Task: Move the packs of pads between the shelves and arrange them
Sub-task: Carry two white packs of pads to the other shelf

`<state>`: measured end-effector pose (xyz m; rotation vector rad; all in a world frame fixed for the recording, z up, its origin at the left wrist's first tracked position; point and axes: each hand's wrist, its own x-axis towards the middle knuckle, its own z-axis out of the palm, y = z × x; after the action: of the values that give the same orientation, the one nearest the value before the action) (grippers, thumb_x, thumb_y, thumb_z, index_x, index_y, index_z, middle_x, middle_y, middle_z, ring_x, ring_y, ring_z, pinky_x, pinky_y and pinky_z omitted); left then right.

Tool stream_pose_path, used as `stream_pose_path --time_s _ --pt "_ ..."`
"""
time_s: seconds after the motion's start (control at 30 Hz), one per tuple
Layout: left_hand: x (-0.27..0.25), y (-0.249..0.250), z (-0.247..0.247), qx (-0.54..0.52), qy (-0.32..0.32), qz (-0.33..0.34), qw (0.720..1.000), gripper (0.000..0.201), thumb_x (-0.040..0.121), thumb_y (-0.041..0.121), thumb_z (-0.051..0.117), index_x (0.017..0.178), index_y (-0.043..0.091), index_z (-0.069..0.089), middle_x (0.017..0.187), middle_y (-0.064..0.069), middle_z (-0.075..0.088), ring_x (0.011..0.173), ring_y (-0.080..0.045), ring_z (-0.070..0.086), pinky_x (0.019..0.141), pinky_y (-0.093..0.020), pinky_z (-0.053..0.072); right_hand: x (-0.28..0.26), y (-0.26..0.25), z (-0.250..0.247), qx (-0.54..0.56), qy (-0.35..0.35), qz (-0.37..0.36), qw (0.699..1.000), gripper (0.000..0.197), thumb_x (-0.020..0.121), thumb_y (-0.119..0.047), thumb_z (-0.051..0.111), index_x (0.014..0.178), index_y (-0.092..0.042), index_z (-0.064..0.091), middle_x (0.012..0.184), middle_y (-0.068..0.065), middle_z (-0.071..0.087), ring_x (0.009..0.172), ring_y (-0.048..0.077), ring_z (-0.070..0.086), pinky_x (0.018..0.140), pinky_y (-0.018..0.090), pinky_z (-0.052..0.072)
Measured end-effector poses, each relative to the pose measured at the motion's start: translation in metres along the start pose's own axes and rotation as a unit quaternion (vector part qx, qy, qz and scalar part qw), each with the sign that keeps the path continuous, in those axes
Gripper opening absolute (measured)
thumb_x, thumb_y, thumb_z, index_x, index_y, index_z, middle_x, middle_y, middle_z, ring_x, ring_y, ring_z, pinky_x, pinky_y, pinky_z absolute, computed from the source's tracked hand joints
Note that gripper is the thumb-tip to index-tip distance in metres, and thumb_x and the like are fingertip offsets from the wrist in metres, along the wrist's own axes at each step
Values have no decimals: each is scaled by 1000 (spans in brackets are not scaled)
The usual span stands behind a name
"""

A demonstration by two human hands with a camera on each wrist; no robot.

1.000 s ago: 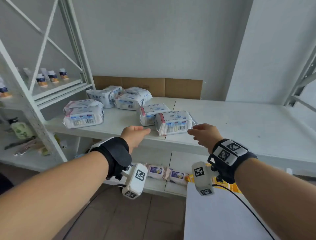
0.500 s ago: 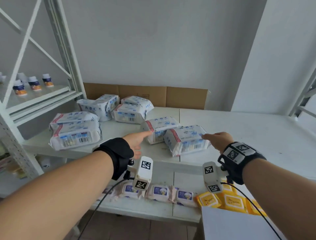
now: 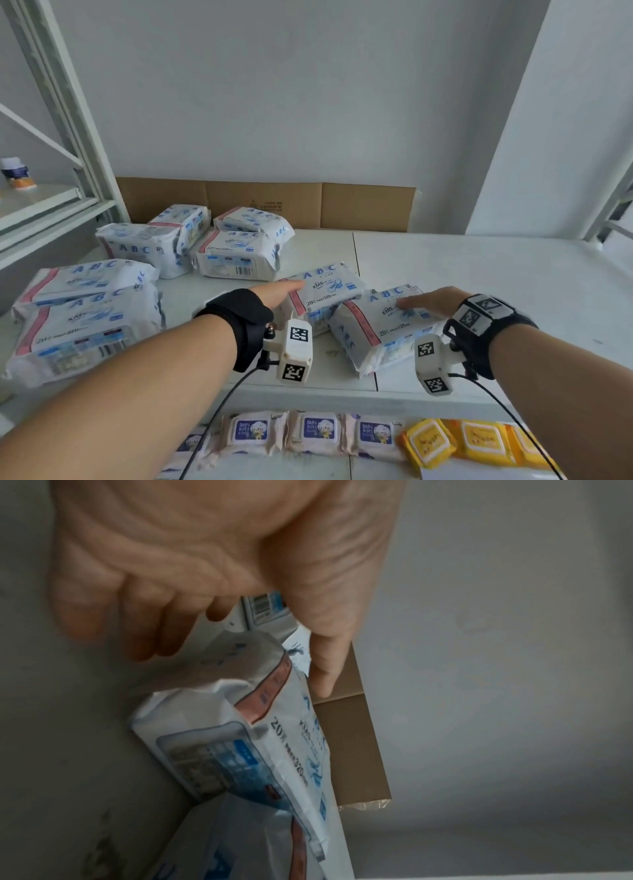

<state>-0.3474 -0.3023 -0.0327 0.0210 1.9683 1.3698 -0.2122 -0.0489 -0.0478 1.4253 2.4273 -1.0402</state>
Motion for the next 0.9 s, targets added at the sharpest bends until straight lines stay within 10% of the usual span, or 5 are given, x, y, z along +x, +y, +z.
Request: stream_pose_path --time_s 0.13,0.37,0.53,0.83,0.9 --pt "30 3 2 -13 -22 47 999 21 97 22 49 76 17 51 31 6 54 23 -3 50 26 -11 35 9 0 4 -5 -68 24 997 72 43 -65 82 95 -17 69 91 2 71 81 18 66 61 28 46" --pt "65 8 0 12 -69 39 997 14 91 21 59 79 14 59 46 1 66 34 -9 60 33 -14 43 1 1 14 34 -127 22 991 82 49 -69 76 116 -22 66 119 2 67 116 21 58 100 36 39" --pt "72 12 -1 77 -85 5 993 22 80 31 72 79 11 62 46 -4 64 35 -15 56 46 -20 46 -11 -5 22 141 -246 5 959 25 89 -39 59 98 -17 65 81 0 76 66 12 73 51 19 54" --pt "70 3 30 -74 -90 -22 993 47 86 22 64 128 11 48 115 -16 62 28 -19 53 42 -23 50 -17 -21 38 260 -219 44 939 22 84 -31 68 94 -11 65 87 11 75 62 24 70 54 33 58" --pt "70 2 35 -104 -98 -25 989 21 89 22 60 104 10 52 85 -16 71 31 -22 59 38 -26 52 -18 -23 41 267 -211 61 938 28 80 -35 72 95 -12 65 95 12 73 66 24 69 64 34 57"
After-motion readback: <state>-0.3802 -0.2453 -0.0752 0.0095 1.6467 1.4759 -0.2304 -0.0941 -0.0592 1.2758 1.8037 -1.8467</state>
